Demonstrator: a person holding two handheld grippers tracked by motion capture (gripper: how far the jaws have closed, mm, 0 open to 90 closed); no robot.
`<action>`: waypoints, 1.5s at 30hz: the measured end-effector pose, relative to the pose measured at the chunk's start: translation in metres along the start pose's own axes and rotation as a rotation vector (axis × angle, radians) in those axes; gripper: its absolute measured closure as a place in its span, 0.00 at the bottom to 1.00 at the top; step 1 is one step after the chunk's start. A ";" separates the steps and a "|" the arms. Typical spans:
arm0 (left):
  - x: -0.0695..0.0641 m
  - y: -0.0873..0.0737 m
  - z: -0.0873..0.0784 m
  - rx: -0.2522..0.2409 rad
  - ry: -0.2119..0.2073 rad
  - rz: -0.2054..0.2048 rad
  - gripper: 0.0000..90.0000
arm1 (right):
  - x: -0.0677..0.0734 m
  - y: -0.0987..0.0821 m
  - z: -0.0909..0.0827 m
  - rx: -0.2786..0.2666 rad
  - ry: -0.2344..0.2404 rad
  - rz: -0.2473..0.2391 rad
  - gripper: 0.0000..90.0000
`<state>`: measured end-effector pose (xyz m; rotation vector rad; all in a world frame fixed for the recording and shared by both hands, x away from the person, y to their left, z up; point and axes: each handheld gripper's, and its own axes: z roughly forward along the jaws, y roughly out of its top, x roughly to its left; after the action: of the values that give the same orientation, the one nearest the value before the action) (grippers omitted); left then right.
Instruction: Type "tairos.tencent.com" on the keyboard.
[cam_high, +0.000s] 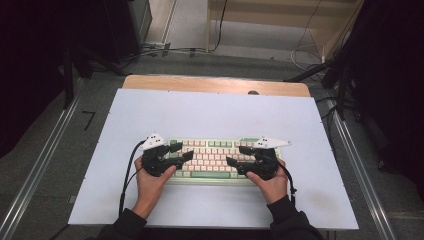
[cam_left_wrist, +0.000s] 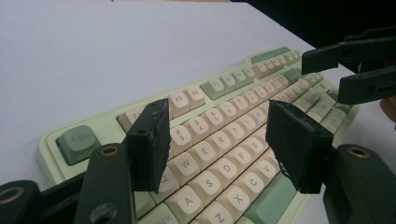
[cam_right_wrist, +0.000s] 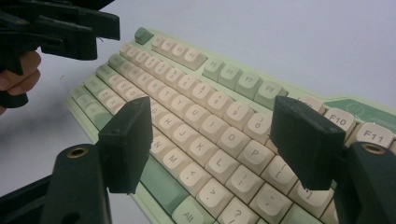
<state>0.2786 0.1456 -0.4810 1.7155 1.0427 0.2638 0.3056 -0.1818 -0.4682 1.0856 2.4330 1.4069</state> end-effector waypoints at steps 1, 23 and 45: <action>0.000 0.000 0.000 -0.001 0.001 -0.001 0.45 | 0.000 0.000 0.000 0.001 -0.002 0.000 0.31; 0.003 0.002 -0.010 -0.046 0.072 -0.020 0.34 | -0.006 0.000 -0.003 -0.007 -0.019 0.021 0.28; 0.019 -0.002 -0.040 -0.090 0.120 -0.062 0.31 | -0.014 0.000 -0.011 -0.028 -0.033 0.048 0.27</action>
<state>0.2633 0.1866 -0.4719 1.5992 1.1524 0.3720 0.3108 -0.1987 -0.4656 1.1587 2.3726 1.4204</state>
